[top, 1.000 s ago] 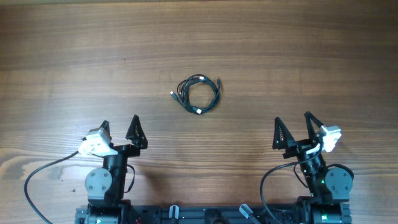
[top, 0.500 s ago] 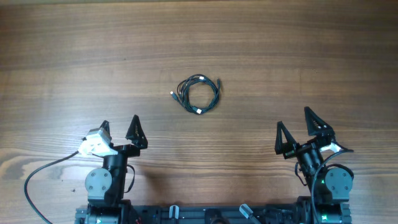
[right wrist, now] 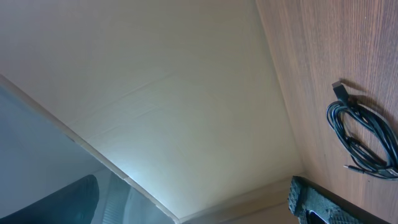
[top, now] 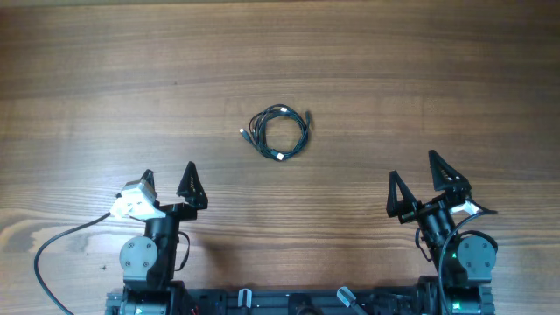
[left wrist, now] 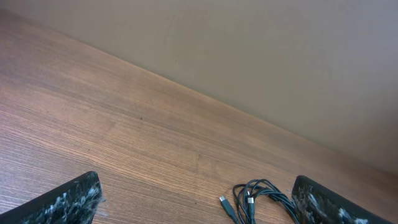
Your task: Untangle cables
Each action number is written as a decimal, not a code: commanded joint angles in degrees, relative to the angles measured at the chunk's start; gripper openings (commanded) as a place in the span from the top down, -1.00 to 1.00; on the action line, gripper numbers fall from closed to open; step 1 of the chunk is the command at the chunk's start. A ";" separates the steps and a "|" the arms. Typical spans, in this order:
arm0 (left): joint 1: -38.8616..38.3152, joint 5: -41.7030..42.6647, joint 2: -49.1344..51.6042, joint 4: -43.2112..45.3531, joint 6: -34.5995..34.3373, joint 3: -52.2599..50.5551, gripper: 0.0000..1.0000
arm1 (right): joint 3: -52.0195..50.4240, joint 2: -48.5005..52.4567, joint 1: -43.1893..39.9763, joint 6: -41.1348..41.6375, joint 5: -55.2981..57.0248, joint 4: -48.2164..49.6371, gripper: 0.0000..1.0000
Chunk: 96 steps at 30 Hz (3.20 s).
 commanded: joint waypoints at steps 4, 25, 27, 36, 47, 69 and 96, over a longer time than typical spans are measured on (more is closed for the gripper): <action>0.28 -0.96 -0.46 0.00 0.90 -0.24 -1.00 | -0.04 -0.46 0.20 0.44 -0.24 0.24 -1.00; 0.28 -0.96 -0.46 0.02 0.90 -0.24 -1.00 | -0.04 -0.46 0.20 0.42 -0.24 0.24 -1.00; 0.28 -0.96 -0.46 0.00 0.90 -0.24 -1.00 | -0.04 -0.46 0.20 0.42 -0.24 0.24 -1.00; 0.26 -0.96 -0.46 0.00 0.90 -0.24 -1.00 | -0.04 -0.46 0.20 0.39 -0.24 0.24 -1.00; 0.28 -1.22 -0.42 0.02 0.92 -0.24 -1.00 | -0.04 5.68 0.20 -55.95 1.55 -0.11 -1.00; 0.22 6.38 1.97 -12.46 -8.81 12.90 -0.99 | 40.15 35.32 0.42 -107.91 -11.91 -29.22 -0.99; 0.22 18.86 69.72 -55.71 1.14 66.69 -0.99 | 73.42 91.49 31.34 -104.35 -7.87 -20.72 -1.00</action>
